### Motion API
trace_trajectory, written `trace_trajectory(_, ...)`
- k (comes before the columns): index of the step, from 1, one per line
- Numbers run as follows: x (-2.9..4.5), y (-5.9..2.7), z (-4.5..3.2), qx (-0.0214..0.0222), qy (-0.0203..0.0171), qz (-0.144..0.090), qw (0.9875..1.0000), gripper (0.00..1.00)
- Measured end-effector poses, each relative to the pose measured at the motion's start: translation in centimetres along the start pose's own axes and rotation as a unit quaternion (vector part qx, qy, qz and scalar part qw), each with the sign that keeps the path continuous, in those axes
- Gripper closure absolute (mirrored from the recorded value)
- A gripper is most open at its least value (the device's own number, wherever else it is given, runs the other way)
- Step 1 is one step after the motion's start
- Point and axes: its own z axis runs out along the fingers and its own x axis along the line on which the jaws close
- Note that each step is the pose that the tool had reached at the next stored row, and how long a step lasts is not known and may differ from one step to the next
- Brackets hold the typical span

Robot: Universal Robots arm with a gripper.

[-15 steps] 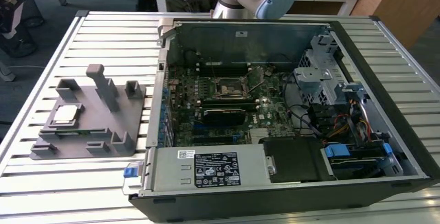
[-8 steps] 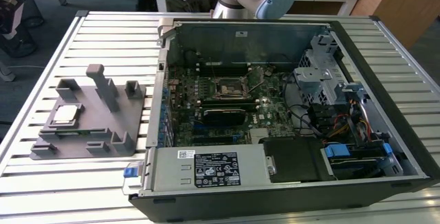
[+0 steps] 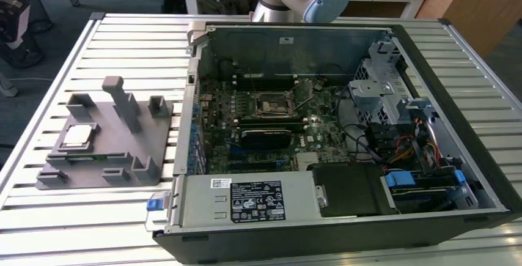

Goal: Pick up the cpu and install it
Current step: 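Pick up the cpu and move it towards the insertion slot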

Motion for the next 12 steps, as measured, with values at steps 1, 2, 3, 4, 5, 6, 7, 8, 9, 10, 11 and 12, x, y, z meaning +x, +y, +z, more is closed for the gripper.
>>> trace_trajectory(1, 0.0, 0.0, 0.07, 0.0, 0.0, 0.0, 1.0, 0.83)
trace_trajectory(2, 0.0, -0.01, 0.15, 0.0, 0.0, 0.0, 1.0, 0.77)
trace_trajectory(3, 0.0, -0.01, 0.23, 0.0, 0.0, 0.0, 1.0, 0.77)
trace_trajectory(4, 0.01, -0.01, 0.3, 0.0, 0.0, 0.0, 1.0, 0.71)
trace_trajectory(5, 0.0, -0.02, 0.37, 0.0, 0.0, 0.0, 1.0, 0.65)
trace_trajectory(6, 0.01, -0.02, 0.44, 0.0, 0.0, 0.0, 1.0, 0.65)
trace_trajectory(7, 0.01, -0.02, 0.5, 0.0, 0.0, 0.0, 1.0, 0.59)
trace_trajectory(8, 0.01, -0.03, 0.58, 0.0, 0.0, 0.0, 1.0, 0.53)
trace_trajectory(9, 0.02, -0.03, 0.67, 0.0, -0.0001, 0.0, 1.0, 0.53)
trace_trajectory(10, 0.02, -0.04, 0.91, 0.0, 0.0, 0.0, 1.0, 0.42)
trace_trajectory(11, 0.02, -0.05, 1.08, 0.0, 0.0, 0.0, 1.0, 0.42)
trace_trajectory(12, 0.03, -0.06, 1.26, 0.0001, 0.0, 0.0, 1.0, 0.36)
